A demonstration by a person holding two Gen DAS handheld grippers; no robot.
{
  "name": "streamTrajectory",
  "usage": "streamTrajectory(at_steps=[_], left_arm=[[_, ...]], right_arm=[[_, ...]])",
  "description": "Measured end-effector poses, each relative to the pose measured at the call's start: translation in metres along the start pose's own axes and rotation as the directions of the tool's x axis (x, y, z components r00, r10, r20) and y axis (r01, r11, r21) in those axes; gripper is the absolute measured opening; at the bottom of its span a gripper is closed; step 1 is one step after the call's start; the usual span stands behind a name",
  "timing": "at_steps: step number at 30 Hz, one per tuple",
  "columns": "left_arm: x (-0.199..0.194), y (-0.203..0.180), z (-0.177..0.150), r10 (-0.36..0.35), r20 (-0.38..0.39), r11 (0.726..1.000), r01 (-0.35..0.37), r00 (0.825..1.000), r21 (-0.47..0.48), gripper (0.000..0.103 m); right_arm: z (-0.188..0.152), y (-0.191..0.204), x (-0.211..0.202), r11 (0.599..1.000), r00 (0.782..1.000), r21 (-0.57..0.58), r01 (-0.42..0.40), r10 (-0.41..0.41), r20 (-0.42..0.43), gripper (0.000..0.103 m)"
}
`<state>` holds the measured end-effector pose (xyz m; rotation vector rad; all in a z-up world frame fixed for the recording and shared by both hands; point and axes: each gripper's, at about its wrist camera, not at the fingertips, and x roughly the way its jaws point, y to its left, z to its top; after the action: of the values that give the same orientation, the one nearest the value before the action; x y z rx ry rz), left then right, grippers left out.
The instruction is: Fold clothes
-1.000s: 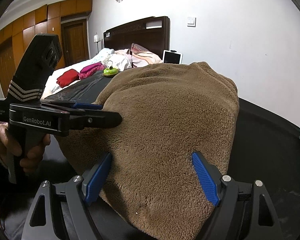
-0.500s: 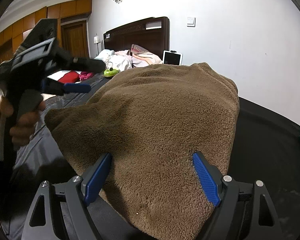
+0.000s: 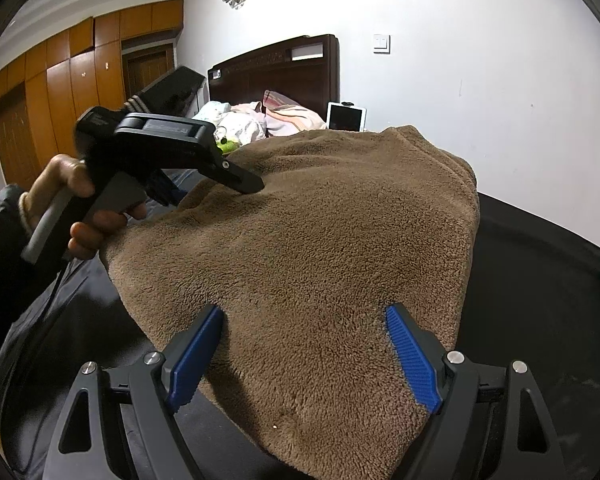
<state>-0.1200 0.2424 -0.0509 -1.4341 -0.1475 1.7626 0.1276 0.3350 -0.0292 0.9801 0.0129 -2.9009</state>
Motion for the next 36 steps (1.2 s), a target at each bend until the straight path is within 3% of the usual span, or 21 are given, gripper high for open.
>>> streamTrajectory(at_steps=[3, 10, 14, 17, 19, 23, 28, 36], left_arm=[[0.008, 0.007, 0.004, -0.061, -0.040, 0.998, 0.061, 0.997, -0.012, 0.102], [0.011, 0.008, 0.005, -0.106, -0.044, 0.994, 0.107, 0.993, 0.026, 0.102], [0.011, 0.008, 0.004, -0.130, -0.039, 0.991, 0.131, 0.991, 0.030, 0.102], [0.012, 0.007, 0.003, -0.142, -0.037, 0.989, 0.143, 0.989, 0.030, 0.102], [0.012, 0.007, 0.003, -0.143, -0.037, 0.989, 0.144, 0.989, 0.033, 0.102], [0.013, 0.006, 0.003, -0.147, -0.033, 0.988, 0.149, 0.989, 0.037, 0.102], [0.014, 0.002, 0.002, -0.147, -0.038, 0.988, 0.148, 0.988, 0.044, 0.102], [0.014, 0.001, 0.005, -0.169, -0.035, 0.984, 0.170, 0.985, 0.052, 0.102]], right_arm=[[0.000, 0.000, -0.001, 1.000, 1.000, 0.003, -0.004, 0.004, 0.003, 0.085], [0.001, 0.001, -0.007, 1.000, 1.000, 0.014, -0.014, 0.014, 0.026, 0.088], [0.011, -0.019, -0.025, 0.988, 0.995, 0.119, -0.099, 0.094, 0.045, 0.088], [0.015, -0.049, -0.035, 0.965, 0.992, 0.230, -0.123, 0.111, 0.064, 0.089], [0.016, -0.076, -0.032, 0.937, 0.992, 0.325, -0.125, 0.113, 0.055, 0.089], [0.012, -0.122, -0.012, 0.837, 0.977, 0.509, -0.200, 0.212, 0.034, 0.089], [0.009, -0.147, 0.016, 0.737, 0.945, 0.620, -0.270, 0.327, 0.024, 0.089], [0.007, -0.149, 0.048, 0.682, 0.907, 0.657, -0.321, 0.420, 0.008, 0.089]])
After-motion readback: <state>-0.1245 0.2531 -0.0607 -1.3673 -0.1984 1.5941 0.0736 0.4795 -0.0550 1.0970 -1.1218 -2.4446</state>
